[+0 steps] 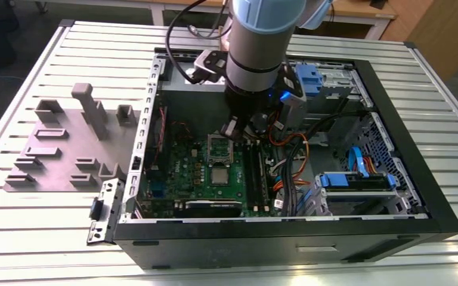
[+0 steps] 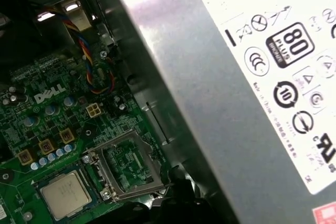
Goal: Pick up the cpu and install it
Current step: 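Close the cpu cover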
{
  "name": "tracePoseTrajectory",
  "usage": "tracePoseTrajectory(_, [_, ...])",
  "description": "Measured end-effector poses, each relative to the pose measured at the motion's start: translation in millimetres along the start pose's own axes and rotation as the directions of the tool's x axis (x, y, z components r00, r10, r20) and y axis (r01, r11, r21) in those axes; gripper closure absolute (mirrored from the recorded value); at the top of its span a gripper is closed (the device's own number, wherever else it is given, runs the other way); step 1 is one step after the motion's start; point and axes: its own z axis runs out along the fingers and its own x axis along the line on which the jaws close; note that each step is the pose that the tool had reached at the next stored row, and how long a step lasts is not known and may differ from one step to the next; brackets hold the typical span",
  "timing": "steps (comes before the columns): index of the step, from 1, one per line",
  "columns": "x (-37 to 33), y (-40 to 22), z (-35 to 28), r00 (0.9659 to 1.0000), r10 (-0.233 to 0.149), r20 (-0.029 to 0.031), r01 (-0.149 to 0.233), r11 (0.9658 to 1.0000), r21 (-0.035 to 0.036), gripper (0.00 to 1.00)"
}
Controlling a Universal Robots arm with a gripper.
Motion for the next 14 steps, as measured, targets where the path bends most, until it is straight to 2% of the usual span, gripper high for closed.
tracePoseTrajectory(14, [-0.7, 2.3, -12.3, 1.0, 0.0, 0.0001, 0.0, 1.0, 0.0, 0.89])
